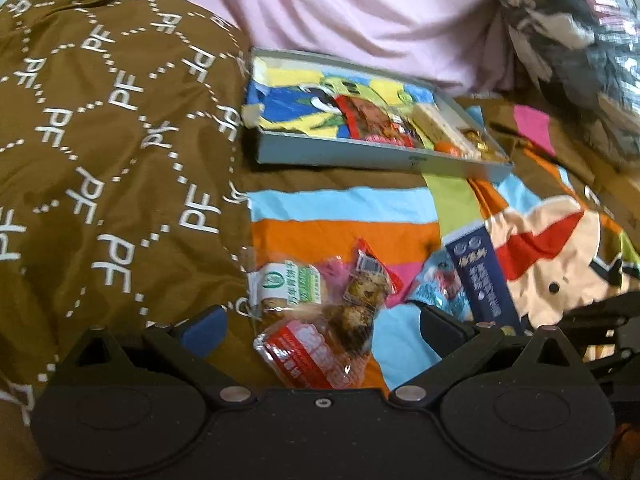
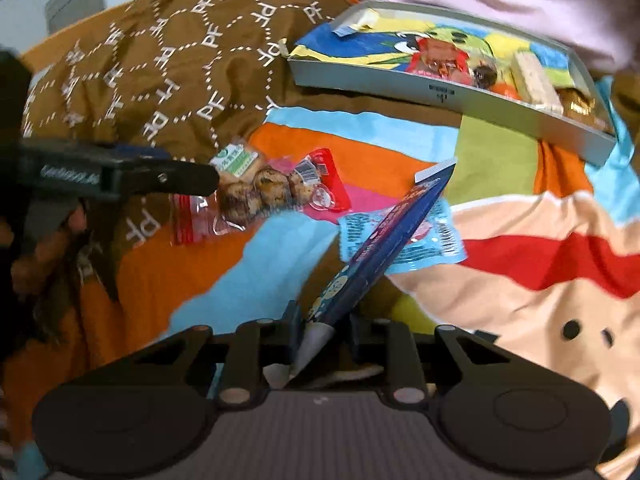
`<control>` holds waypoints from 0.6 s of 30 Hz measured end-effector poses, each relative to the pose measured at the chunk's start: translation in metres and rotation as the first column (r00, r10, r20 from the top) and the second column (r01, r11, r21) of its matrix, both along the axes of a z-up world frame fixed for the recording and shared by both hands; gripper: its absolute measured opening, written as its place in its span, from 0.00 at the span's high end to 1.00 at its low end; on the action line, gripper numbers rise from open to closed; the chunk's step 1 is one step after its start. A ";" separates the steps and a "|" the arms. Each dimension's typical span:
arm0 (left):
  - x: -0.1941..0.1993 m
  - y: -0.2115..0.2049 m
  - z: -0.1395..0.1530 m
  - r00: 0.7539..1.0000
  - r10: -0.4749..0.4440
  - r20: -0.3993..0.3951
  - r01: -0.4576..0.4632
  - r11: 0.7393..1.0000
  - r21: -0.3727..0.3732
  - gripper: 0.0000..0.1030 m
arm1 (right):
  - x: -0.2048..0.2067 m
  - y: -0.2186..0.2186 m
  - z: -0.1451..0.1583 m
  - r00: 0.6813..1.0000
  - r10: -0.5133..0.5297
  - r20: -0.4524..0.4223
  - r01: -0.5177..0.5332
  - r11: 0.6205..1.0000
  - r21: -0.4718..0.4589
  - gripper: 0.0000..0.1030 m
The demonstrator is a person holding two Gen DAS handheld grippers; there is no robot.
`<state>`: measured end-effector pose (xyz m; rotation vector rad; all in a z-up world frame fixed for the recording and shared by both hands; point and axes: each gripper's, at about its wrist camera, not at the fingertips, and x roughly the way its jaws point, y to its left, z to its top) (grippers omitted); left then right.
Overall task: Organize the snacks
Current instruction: 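Grasp the clear nut pack with the left tool while the right tool holds the blue tube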
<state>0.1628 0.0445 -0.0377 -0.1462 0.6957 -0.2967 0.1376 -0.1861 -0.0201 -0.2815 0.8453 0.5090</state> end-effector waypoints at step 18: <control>-0.008 -0.039 0.007 0.997 -0.077 0.032 0.075 0.995 0.069 0.21 | -0.021 0.011 -0.005 0.966 0.150 0.209 -0.124 0.984 -0.131 0.74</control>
